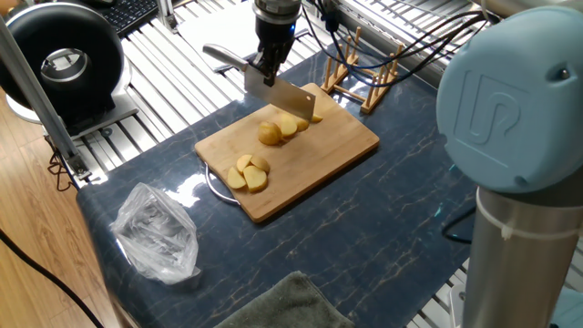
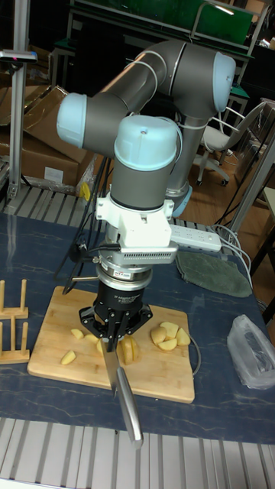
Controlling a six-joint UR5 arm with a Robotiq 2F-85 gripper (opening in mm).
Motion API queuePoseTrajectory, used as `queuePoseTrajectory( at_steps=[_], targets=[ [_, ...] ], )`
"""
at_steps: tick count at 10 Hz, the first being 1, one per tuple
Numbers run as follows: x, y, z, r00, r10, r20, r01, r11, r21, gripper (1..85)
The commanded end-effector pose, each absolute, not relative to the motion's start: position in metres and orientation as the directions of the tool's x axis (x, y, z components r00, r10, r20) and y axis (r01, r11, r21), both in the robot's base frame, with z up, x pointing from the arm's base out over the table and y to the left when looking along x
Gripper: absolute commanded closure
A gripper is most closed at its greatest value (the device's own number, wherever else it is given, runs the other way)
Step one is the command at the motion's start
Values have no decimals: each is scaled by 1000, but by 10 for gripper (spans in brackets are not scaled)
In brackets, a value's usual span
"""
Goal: Chop the potatoes
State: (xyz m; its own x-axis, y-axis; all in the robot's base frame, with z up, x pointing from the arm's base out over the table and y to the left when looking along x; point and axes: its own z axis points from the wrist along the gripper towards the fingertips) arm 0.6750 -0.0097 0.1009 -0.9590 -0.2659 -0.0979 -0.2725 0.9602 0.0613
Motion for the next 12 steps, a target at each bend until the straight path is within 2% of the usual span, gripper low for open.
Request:
queuePoseTrajectory(
  at_steps=[1,12],
  targets=[
    [680,-10,99,-958,-267,-106,-275,959,66,847],
    [678,-3,86,-958,-258,-124,-270,959,86,847]
  ],
)
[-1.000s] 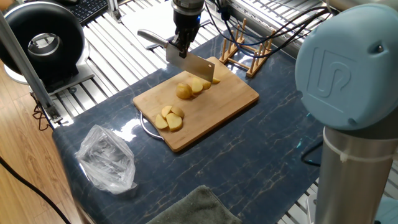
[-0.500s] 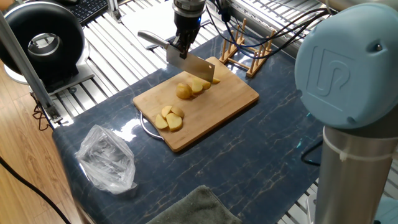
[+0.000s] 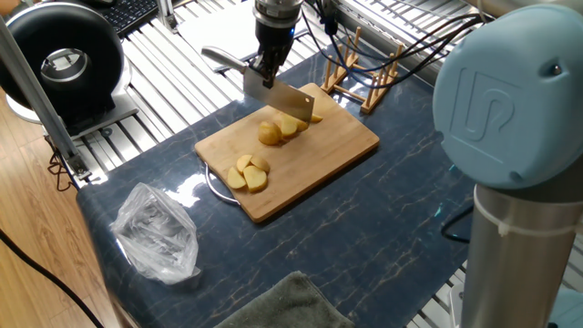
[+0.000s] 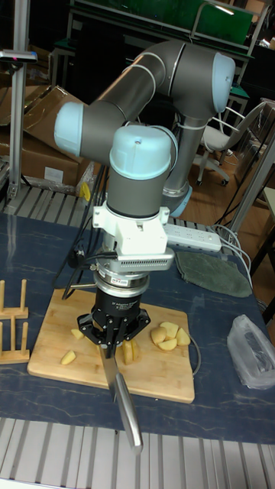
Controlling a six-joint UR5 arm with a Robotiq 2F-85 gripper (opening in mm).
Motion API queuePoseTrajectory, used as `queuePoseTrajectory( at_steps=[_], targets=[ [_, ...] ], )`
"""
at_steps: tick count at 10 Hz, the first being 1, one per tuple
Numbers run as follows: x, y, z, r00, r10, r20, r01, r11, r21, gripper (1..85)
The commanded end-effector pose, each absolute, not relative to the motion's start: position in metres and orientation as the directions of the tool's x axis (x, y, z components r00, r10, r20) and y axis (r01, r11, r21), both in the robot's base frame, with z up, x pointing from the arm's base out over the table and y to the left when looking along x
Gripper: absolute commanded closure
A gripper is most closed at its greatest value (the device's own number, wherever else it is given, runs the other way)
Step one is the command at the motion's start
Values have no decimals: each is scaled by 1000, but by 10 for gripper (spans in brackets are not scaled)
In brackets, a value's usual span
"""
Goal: Chop the potatoes
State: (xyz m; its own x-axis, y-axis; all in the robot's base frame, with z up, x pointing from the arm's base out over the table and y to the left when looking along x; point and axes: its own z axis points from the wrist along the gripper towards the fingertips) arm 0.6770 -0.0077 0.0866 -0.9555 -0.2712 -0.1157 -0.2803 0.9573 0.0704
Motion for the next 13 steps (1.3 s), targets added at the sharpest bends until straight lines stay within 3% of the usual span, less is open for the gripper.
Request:
queuePoseTrajectory(
  at_steps=[1,13],
  targets=[
    [678,-3,87,-958,-258,-122,-270,959,90,847],
    [677,9,95,-956,-269,-115,-280,955,94,847]
  ],
)
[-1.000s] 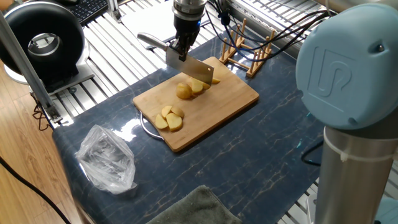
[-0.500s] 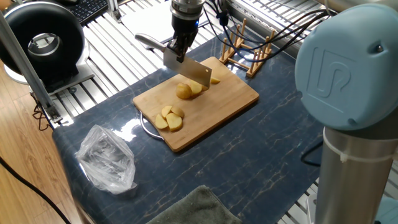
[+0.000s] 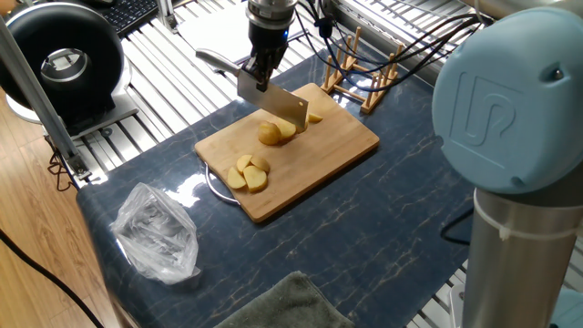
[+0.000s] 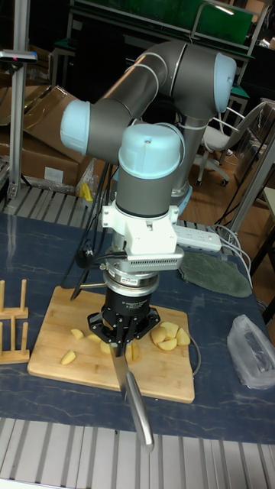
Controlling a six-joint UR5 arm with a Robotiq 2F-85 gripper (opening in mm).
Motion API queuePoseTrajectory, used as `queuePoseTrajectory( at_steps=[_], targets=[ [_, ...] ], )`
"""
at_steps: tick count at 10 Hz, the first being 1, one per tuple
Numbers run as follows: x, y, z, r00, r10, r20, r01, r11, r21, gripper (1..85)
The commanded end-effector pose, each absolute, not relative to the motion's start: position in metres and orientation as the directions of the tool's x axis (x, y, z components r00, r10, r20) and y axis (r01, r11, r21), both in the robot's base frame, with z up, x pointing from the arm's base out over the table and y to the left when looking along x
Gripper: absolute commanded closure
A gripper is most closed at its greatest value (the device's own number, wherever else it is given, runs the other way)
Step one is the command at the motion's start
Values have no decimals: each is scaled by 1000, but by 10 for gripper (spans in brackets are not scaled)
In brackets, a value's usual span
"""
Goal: Chop the potatoes
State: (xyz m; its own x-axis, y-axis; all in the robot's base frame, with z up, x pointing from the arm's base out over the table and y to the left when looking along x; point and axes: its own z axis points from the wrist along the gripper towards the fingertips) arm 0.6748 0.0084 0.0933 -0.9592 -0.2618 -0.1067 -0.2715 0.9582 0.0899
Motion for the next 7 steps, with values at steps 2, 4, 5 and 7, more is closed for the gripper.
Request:
queuePoseTrajectory(
  at_steps=[2,4,5,7],
  targets=[
    [680,4,95,-949,-291,-122,-302,949,92,847],
    [681,3,95,-947,-294,-127,-307,947,98,847],
    [681,3,94,-947,-293,-129,-307,947,99,847],
    [681,5,96,-948,-289,-135,-304,947,107,847]
  ],
)
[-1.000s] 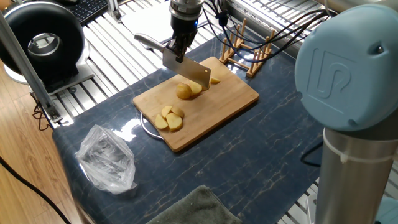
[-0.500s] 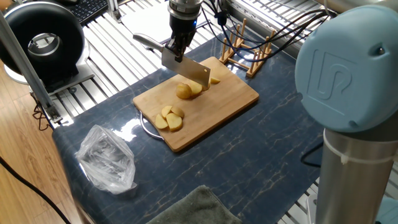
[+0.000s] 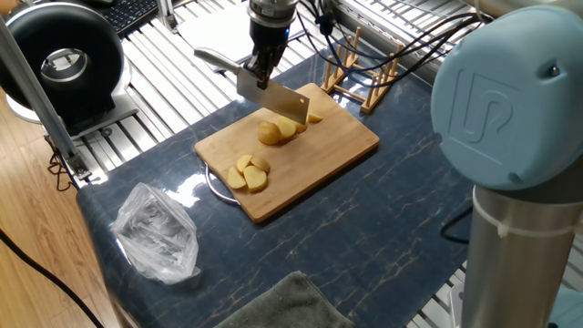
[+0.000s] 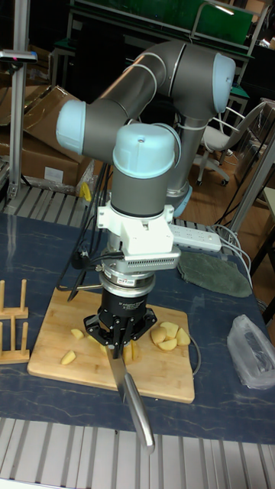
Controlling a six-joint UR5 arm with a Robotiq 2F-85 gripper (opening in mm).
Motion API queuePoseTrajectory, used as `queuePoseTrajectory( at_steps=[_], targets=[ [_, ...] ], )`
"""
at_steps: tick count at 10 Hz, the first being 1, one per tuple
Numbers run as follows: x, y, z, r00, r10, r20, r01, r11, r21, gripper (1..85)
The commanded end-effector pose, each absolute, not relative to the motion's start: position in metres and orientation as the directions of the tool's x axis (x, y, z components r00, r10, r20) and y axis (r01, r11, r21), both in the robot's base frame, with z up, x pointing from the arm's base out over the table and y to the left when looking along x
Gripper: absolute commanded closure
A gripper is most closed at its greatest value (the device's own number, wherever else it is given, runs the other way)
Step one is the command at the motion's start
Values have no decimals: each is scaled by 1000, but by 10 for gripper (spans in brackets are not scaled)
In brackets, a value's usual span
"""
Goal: Chop the potatoes
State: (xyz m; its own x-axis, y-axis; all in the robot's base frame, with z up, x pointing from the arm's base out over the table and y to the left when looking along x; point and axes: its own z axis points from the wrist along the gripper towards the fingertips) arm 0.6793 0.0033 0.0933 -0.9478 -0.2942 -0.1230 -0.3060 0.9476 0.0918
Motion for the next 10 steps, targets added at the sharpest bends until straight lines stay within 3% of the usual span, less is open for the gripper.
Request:
queuePoseTrajectory(
  at_steps=[1,10],
  targets=[
    [680,5,97,-948,-289,-133,-304,947,106,847],
    [668,-19,105,-938,-317,-140,-334,935,122,847]
  ],
)
